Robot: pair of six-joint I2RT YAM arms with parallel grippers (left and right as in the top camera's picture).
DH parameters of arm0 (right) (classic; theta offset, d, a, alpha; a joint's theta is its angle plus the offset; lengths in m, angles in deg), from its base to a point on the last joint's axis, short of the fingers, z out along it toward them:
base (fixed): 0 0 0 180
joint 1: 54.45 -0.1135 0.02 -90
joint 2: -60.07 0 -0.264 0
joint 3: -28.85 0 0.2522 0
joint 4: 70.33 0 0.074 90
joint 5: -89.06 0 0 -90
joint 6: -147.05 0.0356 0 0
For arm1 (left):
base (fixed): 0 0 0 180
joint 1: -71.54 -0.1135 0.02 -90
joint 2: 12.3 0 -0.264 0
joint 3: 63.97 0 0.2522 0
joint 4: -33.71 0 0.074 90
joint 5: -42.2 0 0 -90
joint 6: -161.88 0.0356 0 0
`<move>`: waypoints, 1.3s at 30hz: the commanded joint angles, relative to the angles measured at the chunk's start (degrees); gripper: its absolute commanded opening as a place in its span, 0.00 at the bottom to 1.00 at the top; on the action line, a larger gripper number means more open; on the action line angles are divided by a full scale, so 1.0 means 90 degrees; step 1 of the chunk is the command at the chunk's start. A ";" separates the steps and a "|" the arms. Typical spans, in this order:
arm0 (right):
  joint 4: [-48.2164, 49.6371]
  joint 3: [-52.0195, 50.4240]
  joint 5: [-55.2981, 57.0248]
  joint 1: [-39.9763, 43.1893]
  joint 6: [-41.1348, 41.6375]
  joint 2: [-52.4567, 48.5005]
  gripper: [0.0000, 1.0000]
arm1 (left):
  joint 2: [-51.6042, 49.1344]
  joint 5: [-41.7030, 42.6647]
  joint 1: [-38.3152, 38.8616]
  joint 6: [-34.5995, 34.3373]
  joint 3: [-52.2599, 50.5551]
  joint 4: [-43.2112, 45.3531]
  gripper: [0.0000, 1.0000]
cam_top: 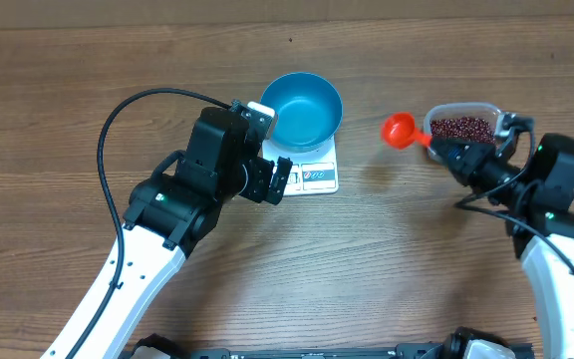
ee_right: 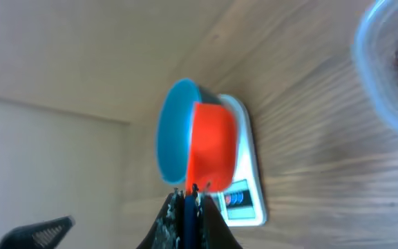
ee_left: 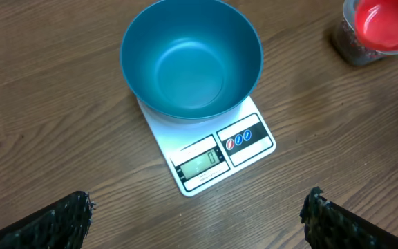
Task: Scoop item into bowl and weigh 150g on scale
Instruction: 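Move the red scoop with the right gripper over the bean tub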
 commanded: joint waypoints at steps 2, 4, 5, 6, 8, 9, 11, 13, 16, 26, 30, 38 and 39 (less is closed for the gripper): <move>-0.1212 0.1107 0.1183 0.0010 -0.1180 0.0170 0.04 | 0.0053 0.0068 -0.0034 -0.0090 0.0032 0.0027 1.00; -0.1659 0.1447 0.1637 0.0010 -0.1603 0.0170 0.04 | 0.0053 0.0068 -0.0034 -0.0090 0.0032 0.0027 0.99; -0.1860 0.1620 0.1953 0.0010 -0.1851 0.0170 0.04 | 0.0053 0.0068 -0.0034 -0.0090 0.0032 0.0027 1.00; -0.1974 0.1724 0.2186 0.0010 -0.2006 0.0170 0.04 | 0.0053 0.0068 -0.0034 -0.0090 0.0032 0.0027 0.99; -0.2161 0.1916 0.2756 0.0010 -0.2346 0.0170 0.04 | 0.0053 0.0068 -0.0034 -0.0090 0.0032 0.0027 0.99; -0.2205 0.1972 0.3031 0.0010 -0.2504 0.0170 0.04 | 0.0053 0.0068 -0.0034 -0.0090 0.0032 0.0027 0.99; -0.2193 0.1996 0.3451 0.0010 -0.2975 0.0170 0.04 | 0.0053 0.0068 -0.0034 -0.0090 0.0032 0.0027 1.00; -0.2195 0.1994 0.3861 0.0010 -0.3534 0.0170 0.04 | 0.0053 0.0068 -0.0034 -0.0090 0.0032 0.0027 0.99; -0.2198 0.1994 0.4478 0.0010 -0.4029 0.0170 0.04 | 0.0053 0.0068 -0.0034 -0.0090 0.0032 0.0027 1.00; -0.2193 0.1834 0.5056 0.0010 -0.4677 -0.0029 0.04 | 0.0053 0.0068 -0.0034 -0.0090 0.0032 0.0027 1.00; -0.2169 0.1826 0.5047 0.0010 -0.4731 -0.0381 0.04 | 0.0053 0.0068 -0.0034 -0.0090 0.0032 0.0027 1.00; -0.1972 0.1826 0.4986 0.0010 -0.4845 -0.0969 0.04 | 0.0053 0.0068 -0.0032 -0.0090 0.0032 0.0027 1.00; -0.1950 0.1826 0.4988 0.0010 -0.4845 -0.1042 0.04 | 0.0053 0.0068 -0.0032 -0.0090 0.0032 0.0027 1.00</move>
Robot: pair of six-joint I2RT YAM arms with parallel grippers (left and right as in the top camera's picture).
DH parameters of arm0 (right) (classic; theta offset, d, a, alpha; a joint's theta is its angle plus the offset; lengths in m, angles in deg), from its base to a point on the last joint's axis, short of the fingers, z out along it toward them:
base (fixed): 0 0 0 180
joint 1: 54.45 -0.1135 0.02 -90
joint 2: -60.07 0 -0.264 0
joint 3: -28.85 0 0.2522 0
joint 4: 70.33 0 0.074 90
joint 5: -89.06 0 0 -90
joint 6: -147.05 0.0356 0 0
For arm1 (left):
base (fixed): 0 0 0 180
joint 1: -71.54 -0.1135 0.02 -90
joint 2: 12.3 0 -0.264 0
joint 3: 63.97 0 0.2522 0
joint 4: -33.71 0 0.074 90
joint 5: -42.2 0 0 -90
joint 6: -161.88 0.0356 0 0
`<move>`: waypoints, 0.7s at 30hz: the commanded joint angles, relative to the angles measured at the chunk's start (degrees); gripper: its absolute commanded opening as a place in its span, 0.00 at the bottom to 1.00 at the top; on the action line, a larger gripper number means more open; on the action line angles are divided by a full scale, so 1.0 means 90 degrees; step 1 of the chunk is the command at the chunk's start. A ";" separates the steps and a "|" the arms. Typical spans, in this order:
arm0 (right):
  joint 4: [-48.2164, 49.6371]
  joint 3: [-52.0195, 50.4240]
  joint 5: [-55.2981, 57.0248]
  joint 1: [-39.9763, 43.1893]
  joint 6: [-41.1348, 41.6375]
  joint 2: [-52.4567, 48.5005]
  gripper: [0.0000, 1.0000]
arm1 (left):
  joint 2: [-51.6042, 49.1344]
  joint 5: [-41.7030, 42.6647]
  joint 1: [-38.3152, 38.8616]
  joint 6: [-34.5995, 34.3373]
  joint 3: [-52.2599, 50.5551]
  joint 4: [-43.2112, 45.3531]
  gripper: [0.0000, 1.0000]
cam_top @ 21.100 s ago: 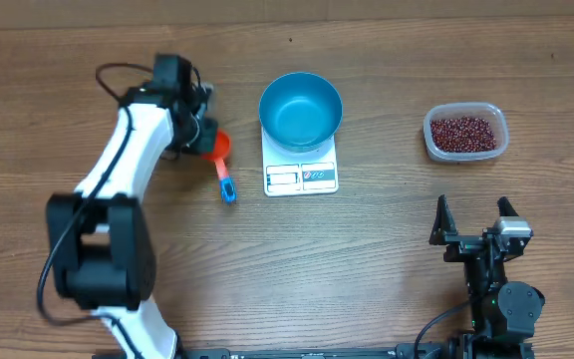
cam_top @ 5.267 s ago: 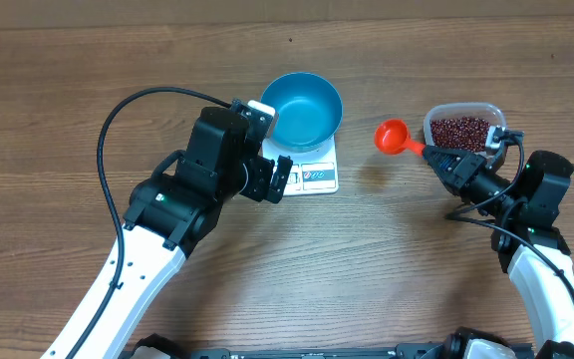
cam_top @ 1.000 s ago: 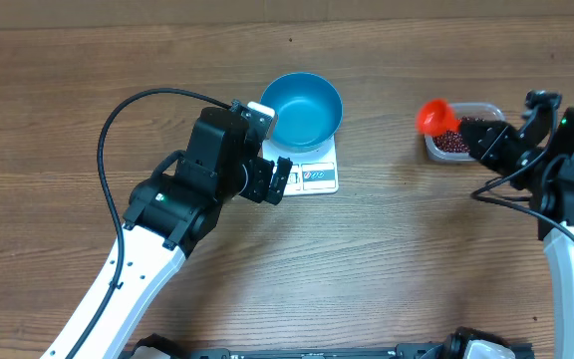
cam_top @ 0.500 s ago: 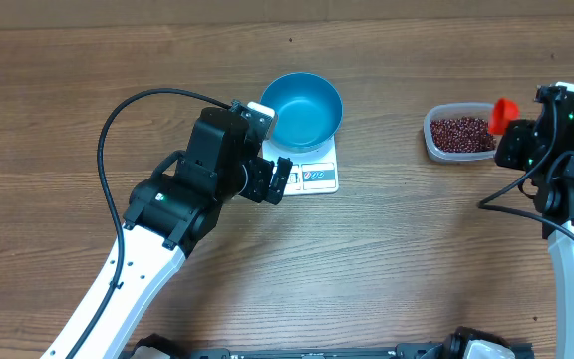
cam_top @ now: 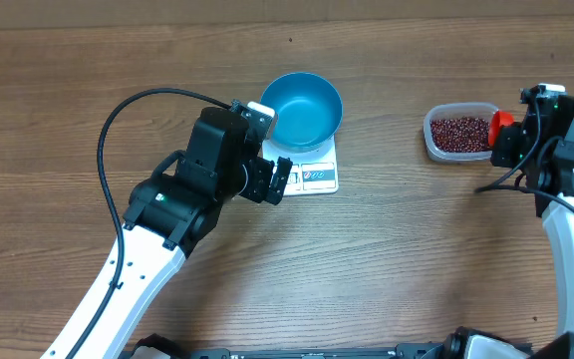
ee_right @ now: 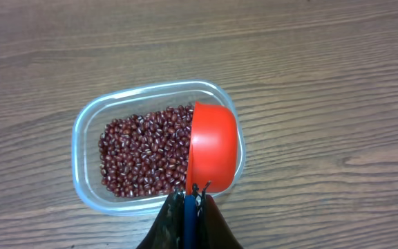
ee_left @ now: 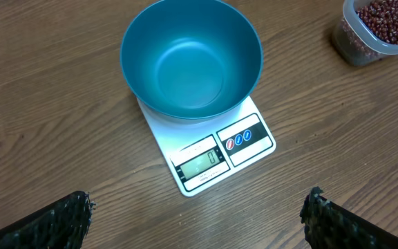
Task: Scoop item into bowl and weigh 150g on scale
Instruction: 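Move the red scoop with the right gripper over the bean tub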
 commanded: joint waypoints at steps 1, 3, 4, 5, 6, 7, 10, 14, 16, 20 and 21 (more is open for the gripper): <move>0.0117 -0.0012 0.0036 0.0005 -0.0078 -0.0187 0.04 | 0.0053 0.0070 -0.0032 -0.0087 0.0032 0.0024 1.00; 0.0189 -0.0012 0.0036 0.0005 -0.0078 -0.0345 0.04 | 0.0053 0.0070 -0.0032 -0.0090 0.0032 0.0024 1.00; 0.0219 -0.0012 0.0036 0.0005 -0.0078 -0.0427 0.04 | 0.0053 0.0070 -0.0032 -0.0087 0.0032 0.0024 1.00; 0.0253 -0.0012 0.0036 0.0002 -0.0078 -0.0512 0.04 | 0.0053 0.0070 -0.0032 -0.0090 0.0032 0.0024 1.00; 0.0277 -0.0012 0.0039 0.0002 -0.0078 -0.0593 0.04 | 0.0053 0.0070 -0.0032 -0.0090 0.0032 0.0024 0.99; 0.0301 -0.0012 0.0039 0.0005 -0.0078 -0.0687 0.04 | 0.0053 0.0070 -0.0032 -0.0090 0.0032 0.0024 1.00; 0.0311 -0.0012 0.0039 0.0005 -0.0129 -0.0940 0.04 | 0.0053 0.0070 -0.0032 -0.0090 0.0032 0.0024 1.00; 0.0308 -0.0012 0.0032 0.0005 -0.0192 -0.1173 0.04 | 0.0053 0.0070 -0.0032 -0.0090 0.0032 0.0024 1.00; 0.0291 -0.0012 -0.0056 0.0005 -0.0192 -0.1251 0.04 | 0.0053 0.0070 -0.0032 -0.0090 0.0032 0.0024 1.00; 0.0226 -0.0012 -0.0525 0.0005 -0.0192 -0.1277 0.04 | 0.0053 0.0070 -0.0032 -0.0090 0.0032 0.0024 1.00; 0.0199 -0.0012 -0.0663 0.0005 -0.0192 -0.1277 0.04 | 0.0053 0.0070 -0.0032 -0.0090 0.0032 0.0024 1.00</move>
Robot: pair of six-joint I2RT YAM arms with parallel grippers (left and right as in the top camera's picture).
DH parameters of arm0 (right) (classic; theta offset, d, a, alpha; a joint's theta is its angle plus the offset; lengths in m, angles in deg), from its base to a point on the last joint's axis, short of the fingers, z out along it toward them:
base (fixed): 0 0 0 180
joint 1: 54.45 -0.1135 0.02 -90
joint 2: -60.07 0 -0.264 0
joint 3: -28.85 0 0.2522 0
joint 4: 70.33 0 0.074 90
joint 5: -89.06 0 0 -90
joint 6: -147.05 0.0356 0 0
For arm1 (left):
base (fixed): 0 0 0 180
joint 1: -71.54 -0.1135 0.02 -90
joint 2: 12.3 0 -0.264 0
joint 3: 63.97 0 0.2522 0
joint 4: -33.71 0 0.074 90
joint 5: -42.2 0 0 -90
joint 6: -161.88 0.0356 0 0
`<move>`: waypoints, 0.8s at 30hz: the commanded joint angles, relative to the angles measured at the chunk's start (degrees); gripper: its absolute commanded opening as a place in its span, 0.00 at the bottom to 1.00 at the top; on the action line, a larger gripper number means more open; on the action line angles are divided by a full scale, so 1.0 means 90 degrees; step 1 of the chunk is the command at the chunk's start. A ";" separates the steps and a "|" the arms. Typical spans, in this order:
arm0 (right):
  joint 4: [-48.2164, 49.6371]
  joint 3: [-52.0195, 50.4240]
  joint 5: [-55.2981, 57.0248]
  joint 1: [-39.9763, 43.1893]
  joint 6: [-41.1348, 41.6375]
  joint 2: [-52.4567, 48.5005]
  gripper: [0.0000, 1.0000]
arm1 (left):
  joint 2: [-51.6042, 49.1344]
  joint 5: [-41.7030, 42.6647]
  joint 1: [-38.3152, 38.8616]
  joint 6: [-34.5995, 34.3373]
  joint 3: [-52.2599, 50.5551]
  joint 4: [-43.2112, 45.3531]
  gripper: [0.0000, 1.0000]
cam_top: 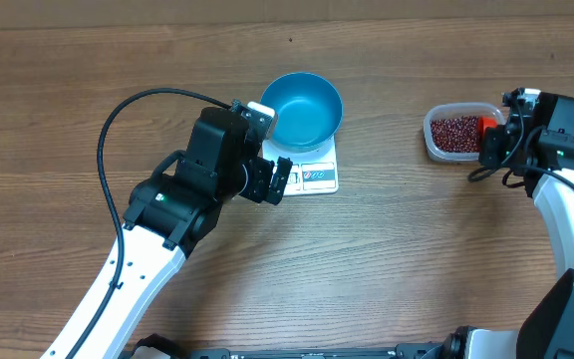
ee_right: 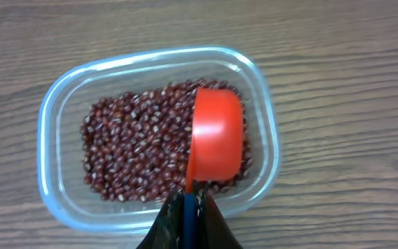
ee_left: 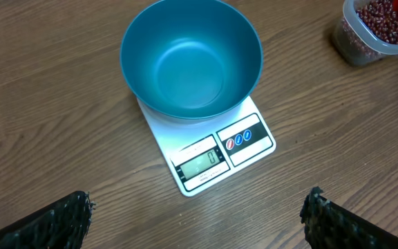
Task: Scoop item into bowl and weigh 150g on scale
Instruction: 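Move the red scoop with the right gripper over the bean tub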
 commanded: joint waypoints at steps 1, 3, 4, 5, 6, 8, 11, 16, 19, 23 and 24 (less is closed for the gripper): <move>-0.0119 -0.0012 -0.0461 0.0005 -0.0039 -0.0138 0.04 | 0.0053 0.0070 -0.0032 -0.0090 0.0032 0.0027 1.00; -0.0192 -0.0012 -0.0627 0.0005 -0.0036 -0.0138 0.04 | 0.0053 0.0070 -0.0032 -0.0090 0.0032 0.0027 1.00; -0.0236 -0.0012 -0.0702 0.0005 -0.0036 -0.0138 0.04 | 0.0053 0.0070 -0.0032 -0.0087 0.0032 0.0027 1.00; -0.0272 -0.0012 -0.0765 0.0005 -0.0034 -0.0138 0.04 | 0.0053 0.0070 -0.0032 -0.0090 0.0032 0.0027 1.00; -0.0308 -0.0012 -0.0828 0.0005 -0.0034 -0.0138 0.04 | 0.0053 0.0070 -0.0034 -0.0090 0.0032 0.0027 1.00; -0.0357 -0.0012 -0.0952 0.0005 0.0010 -0.0138 0.04 | 0.0053 0.0070 -0.0032 -0.0090 0.0032 0.0027 1.00; -0.0401 -0.0012 -0.1066 0.0005 0.0236 -0.0138 0.04 | 0.0053 0.0070 -0.0034 -0.0090 0.0032 0.0027 1.00; -0.0427 -0.0015 -0.1239 0.0005 0.0464 -0.0141 0.04 | 0.0053 0.0070 -0.0032 -0.0090 0.0032 0.0027 0.99; -0.0415 -0.0015 -0.1243 0.0005 0.0520 -0.0221 0.04 | 0.0053 0.0070 -0.0032 -0.0090 0.0032 0.0027 1.00; -0.0423 -0.0015 -0.1248 0.0007 0.0619 -0.0410 0.04 | 0.0053 0.0070 -0.0034 -0.0090 0.0032 0.0027 1.00; -0.0423 -0.0015 -0.1302 0.0012 0.0636 -0.0447 0.04 | 0.0053 0.0070 -0.0032 -0.0090 0.0032 0.0027 1.00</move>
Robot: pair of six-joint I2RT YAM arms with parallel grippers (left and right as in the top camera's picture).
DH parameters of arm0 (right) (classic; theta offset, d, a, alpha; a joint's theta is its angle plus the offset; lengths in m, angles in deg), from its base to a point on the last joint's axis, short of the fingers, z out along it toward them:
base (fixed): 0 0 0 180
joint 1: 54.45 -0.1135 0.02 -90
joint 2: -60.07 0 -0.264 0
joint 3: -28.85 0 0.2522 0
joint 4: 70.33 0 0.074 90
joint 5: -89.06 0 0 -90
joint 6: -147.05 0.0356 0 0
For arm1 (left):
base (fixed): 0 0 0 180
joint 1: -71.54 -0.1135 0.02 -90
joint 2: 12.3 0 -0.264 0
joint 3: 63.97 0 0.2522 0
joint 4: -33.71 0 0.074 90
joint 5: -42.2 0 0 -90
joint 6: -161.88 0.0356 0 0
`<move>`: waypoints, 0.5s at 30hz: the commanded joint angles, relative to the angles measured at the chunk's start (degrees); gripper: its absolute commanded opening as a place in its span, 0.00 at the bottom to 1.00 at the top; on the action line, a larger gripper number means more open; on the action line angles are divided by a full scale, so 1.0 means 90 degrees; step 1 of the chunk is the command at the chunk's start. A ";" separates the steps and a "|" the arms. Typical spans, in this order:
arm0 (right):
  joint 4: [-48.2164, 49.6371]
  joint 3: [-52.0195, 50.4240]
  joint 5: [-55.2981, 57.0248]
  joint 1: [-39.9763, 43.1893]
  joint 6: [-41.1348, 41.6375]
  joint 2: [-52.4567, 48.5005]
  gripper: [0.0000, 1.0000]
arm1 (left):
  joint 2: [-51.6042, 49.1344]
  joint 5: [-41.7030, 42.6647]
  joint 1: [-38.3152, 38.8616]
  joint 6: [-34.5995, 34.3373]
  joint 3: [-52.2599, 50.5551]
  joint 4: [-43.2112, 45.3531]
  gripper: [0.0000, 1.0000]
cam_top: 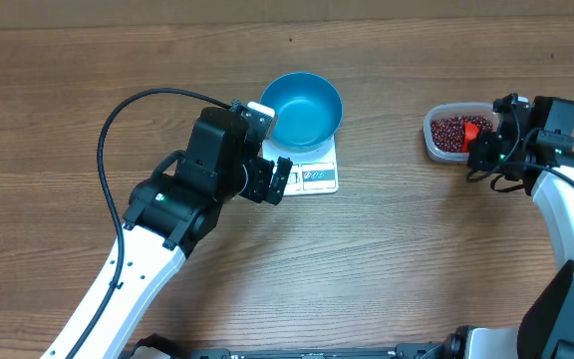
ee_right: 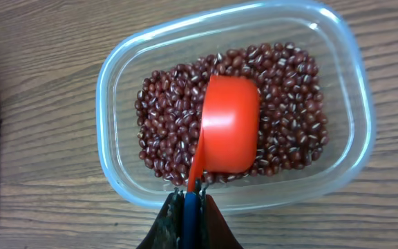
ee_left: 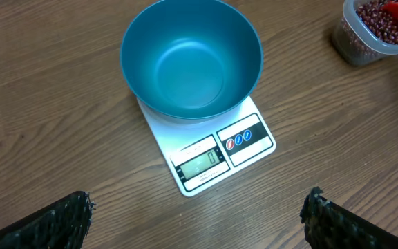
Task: Scoop item into bowl and weigh 150g on scale
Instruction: 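Move the red scoop with the right gripper over the bean tub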
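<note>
An empty blue bowl (cam_top: 305, 108) (ee_left: 191, 59) stands on the white scale (cam_top: 312, 177) (ee_left: 216, 153), whose display reads 0. At the right a clear tub of red beans (cam_top: 456, 131) (ee_right: 232, 104) sits on the table. My right gripper (cam_top: 478, 151) (ee_right: 192, 196) is shut on the blue handle of a red scoop (ee_right: 229, 124), whose cup lies bottom-up on the beans inside the tub. My left gripper (cam_top: 270, 179) (ee_left: 197, 211) hangs open just in front of the scale, nothing between its fingers.
A black cable (cam_top: 138, 110) loops from the left arm over the wooden table (cam_top: 387, 259). The tub also shows at the top right of the left wrist view (ee_left: 365, 34).
The right gripper has shifted a little left along the tub. The scoop's cup now sits nearer the tub's middle, tipped over on the beans. The left arm has not moved.
The right gripper first held the empty red scoop in the air left of the tub, toward the scale. Then it held the scoop at the tub's right end, then over the beans, and now deeper in among them. The left gripper stayed open by the scale, which reads 0.
</note>
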 commanded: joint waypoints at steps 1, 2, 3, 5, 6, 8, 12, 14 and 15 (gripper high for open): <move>-0.0056 -0.0015 -0.0274 0.0017 0.0168 -0.0272 0.04 | 0.0053 0.0068 -0.0032 -0.0090 0.0032 0.0024 1.00; -0.0053 -0.0015 -0.0374 0.0036 0.0170 -0.0296 0.04 | 0.0053 0.0068 -0.0032 -0.0090 0.0032 0.0024 1.00; -0.0036 -0.0015 -0.0500 0.0066 0.0172 -0.0318 0.04 | 0.0053 0.0068 -0.0032 -0.0090 0.0032 0.0024 0.99; -0.0010 -0.0015 -0.0726 0.0148 0.0194 -0.0325 0.04 | 0.0053 0.0068 -0.0034 -0.0087 0.0032 0.0024 1.00; 0.0002 -0.0015 -0.0865 0.0206 0.0194 -0.0325 0.04 | 0.0053 0.0068 -0.0032 -0.0090 0.0032 0.0024 1.00; 0.0015 -0.0015 -0.1061 0.0325 0.0192 -0.0325 0.04 | 0.0053 0.0068 -0.0032 -0.0090 0.0032 0.0024 0.99; -0.0012 -0.0015 -0.1396 0.0551 0.0192 -0.0330 0.04 | 0.0053 0.0068 -0.0032 -0.0090 0.0032 0.0024 1.00; -0.0034 -0.0015 -0.1651 0.0656 0.0194 -0.0330 0.04 | 0.0053 0.0068 -0.0032 -0.0090 0.0032 0.0024 1.00; -0.0032 -0.0015 -0.1778 0.0697 0.0194 -0.0342 0.04 | 0.0053 0.0068 -0.0032 -0.0090 0.0032 0.0024 1.00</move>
